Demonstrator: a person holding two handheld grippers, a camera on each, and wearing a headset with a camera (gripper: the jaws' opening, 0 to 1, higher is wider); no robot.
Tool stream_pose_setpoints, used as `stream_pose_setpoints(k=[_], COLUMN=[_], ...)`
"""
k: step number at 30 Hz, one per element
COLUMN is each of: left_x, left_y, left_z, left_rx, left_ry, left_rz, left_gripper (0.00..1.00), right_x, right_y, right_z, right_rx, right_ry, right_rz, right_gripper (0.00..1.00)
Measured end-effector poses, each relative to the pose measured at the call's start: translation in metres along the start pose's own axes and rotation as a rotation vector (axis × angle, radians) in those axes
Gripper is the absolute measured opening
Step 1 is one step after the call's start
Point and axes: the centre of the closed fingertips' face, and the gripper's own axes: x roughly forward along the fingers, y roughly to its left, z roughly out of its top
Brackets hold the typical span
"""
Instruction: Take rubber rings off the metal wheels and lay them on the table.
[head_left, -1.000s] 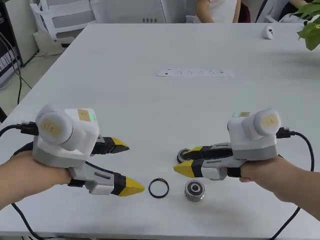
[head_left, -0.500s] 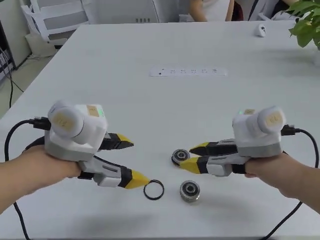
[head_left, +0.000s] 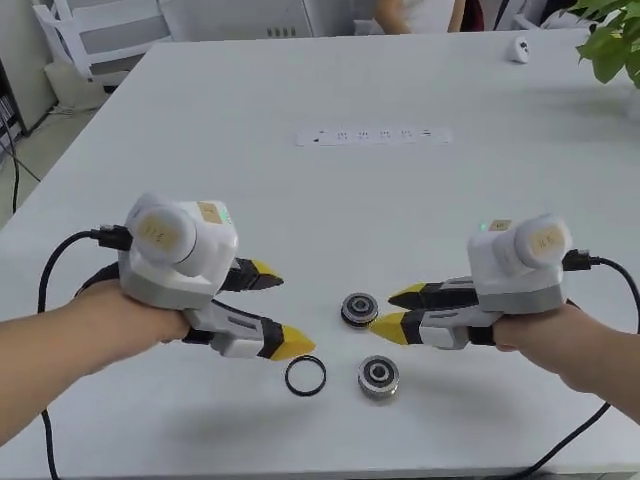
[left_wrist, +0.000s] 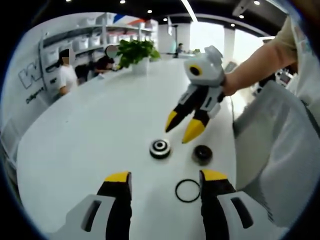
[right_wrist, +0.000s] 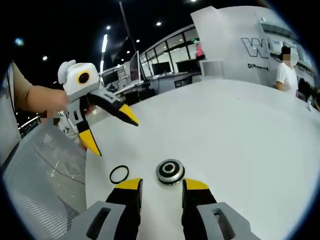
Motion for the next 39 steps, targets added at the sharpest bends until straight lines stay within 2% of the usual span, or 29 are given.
stream_pose_setpoints(k=[19,33,39], left_x=[0.025,0.04,0.046], left_y=[0.008,0.006,0.01], left_z=[0.0,0.005,0.008], left_rx=[-0.016,-0.03,-0.049], left_ry=[-0.001,-0.012,-0.015], left_rz=[-0.006,-0.014,-0.011], left_gripper=[0.47,0.39,0.35], right_x=[0.01,0.014,0.016], right_y=[-0.008,-0.008,-0.009], right_z=[-0.011,-0.012,-0.011], right_rx=[-0.033,-0.06,-0.07], right_ry=[0.012,0.005,0.002], right_rz=[-0.018,-0.018,-0.019], right_gripper=[0.25,0.25,0.26])
